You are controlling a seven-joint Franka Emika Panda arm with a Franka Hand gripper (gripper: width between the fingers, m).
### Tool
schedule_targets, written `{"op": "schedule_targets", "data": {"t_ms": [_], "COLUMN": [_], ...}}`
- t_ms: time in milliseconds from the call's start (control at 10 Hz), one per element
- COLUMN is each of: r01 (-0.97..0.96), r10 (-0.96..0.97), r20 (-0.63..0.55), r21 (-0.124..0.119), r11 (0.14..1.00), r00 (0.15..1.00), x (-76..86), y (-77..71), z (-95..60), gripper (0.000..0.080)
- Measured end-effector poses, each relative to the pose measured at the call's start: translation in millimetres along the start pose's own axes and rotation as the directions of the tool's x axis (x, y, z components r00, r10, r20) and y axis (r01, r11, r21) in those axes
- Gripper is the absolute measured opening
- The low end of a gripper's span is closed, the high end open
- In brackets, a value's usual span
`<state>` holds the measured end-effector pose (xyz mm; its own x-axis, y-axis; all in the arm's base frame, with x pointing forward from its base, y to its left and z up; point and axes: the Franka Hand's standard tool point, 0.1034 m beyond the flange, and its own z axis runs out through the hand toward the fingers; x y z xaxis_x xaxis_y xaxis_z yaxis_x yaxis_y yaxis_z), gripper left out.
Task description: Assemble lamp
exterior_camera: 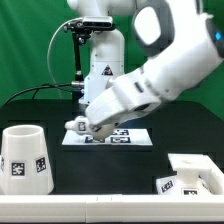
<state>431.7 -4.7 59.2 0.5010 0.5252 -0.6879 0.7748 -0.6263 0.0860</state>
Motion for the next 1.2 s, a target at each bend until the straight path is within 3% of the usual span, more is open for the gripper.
{"op": "schedule_targets", "data": {"t_ms": [200,300,400,600,700,800,1000,1100,1200], "r01": [0.004,-0.009,-0.008,-0.004,-0.041,-0.080,-0.108,-0.121,-0.131], "r10": [-0.002,0.007,0.003,-0.011,0.045,0.146,0.295,0.378,0.456], "r20": [-0.190,-0.274,-0.329,-0.456,-0.491,-0.486,-0.595,-0.609,-0.635], "r21": [0.009,-0.008,-0.013,-0.033,0.019,0.154,0.329,0.420,0.490], "r11": [1.000,1.000,1.000,0.999,0.999,0.985,0.938,0.900,0.862], "r00": [0.982,0.962,0.944,0.890,0.870,0.862,0.748,0.697,0.624], "x": [-1.5,-1.2,-0.6,2.4,1.6,5.8,21.6,21.8,17.8], "y": [20.4,28.8,26.1,31.2,28.0,21.7,41.7,50.6,67.2], "z": [-50.5,-54.8,-48.5,-50.0,-49.3,-64.5,-123.2,-142.3,-159.1], "gripper": [0.0566,0.0566,0.0566,0.0567,0.0567,0.0567,0.0567,0.0567,0.0567]}}
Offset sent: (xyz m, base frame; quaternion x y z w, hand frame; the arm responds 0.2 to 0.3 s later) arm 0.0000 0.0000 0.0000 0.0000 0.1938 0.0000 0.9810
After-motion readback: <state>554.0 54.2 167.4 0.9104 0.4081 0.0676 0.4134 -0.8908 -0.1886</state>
